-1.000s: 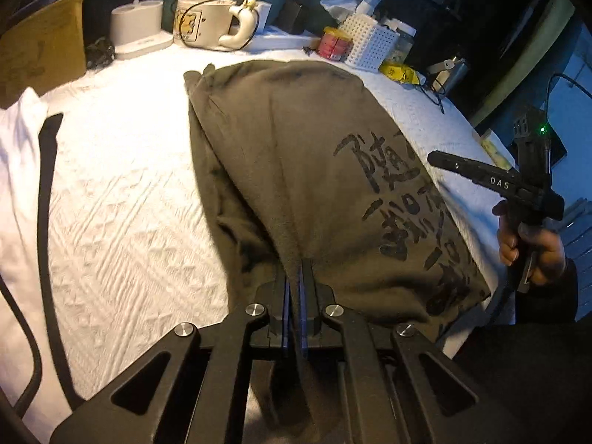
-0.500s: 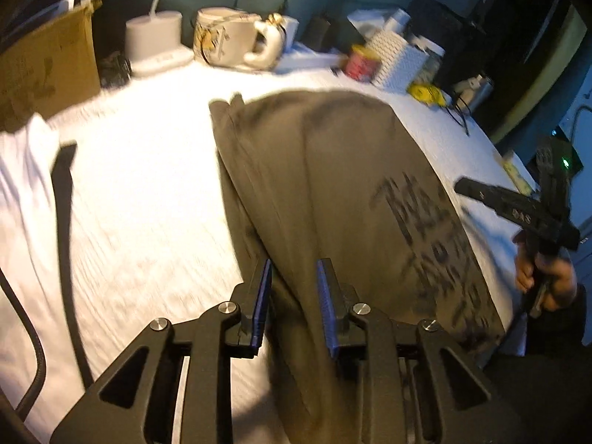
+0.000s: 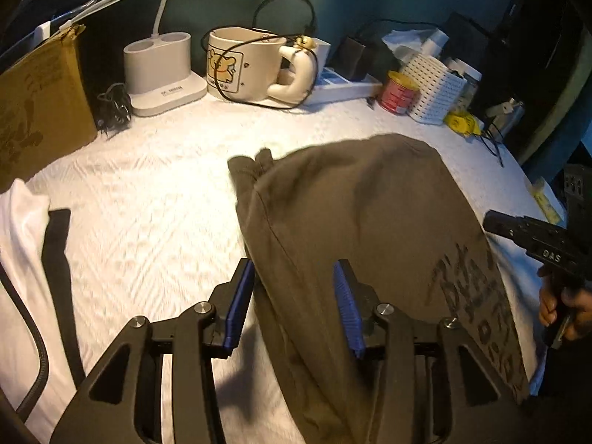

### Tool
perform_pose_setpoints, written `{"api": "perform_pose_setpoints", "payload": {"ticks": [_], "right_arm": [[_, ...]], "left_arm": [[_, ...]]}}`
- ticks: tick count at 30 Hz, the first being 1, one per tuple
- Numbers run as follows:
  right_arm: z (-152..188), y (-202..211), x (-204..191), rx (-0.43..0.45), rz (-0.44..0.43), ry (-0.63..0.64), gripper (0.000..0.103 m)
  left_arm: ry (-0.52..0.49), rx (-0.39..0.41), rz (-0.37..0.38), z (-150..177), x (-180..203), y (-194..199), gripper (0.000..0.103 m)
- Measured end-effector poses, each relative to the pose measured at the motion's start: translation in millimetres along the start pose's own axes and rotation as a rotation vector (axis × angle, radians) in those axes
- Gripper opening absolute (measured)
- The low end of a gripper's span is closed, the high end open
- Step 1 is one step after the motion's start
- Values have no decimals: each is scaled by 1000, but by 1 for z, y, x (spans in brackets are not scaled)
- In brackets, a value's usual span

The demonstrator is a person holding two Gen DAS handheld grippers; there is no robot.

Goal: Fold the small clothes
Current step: 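Grasp the shirt's end with the left tool while the right tool grasps it too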

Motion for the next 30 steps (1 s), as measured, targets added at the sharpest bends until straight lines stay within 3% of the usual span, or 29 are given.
{"api": "perform_pose_setpoints", "payload": {"ticks": [3, 5, 7, 8, 19, 22, 26, 30], "right_arm": [[-5, -8, 3, -3, 7, -3, 24], [-9, -12, 6, 6, 14, -8, 30], [-15, -16, 9, 25, 1, -30, 70], [-17, -18, 10, 33, -7, -42, 73], [-27, -52, 9, 8, -23, -24, 73], [-27, -62, 1, -6, -57, -18, 73], [-27, -69, -19, 0, -123, 50, 73], [-26, -74, -33, 15, -125, 112, 73]], "left_arm": [[32, 15, 2, -5, -5, -11, 46], [43, 22, 0, -8, -8, -18, 53], [48, 28, -3, -10, -11, -25, 59], [51, 30, -8, -11, -13, -29, 62], [-35, 61, -35, -19, -8, -48, 67], [-55, 51, 2, -19, 1, -53, 67], [-98, 70, 24, -18, 13, -56, 57], [-136, 64, 58, -16, 24, -56, 37]]}}
Point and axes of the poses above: each gripper's, at about its wrist camera, not at the fingertips, and y roughly against the way its jaws point, x to its right, z to its underside, the point moved 7 cm from there along -y, roughly the way its jaws point, and after that the axes turned 14 degrees about x, right-handed, at the moved point
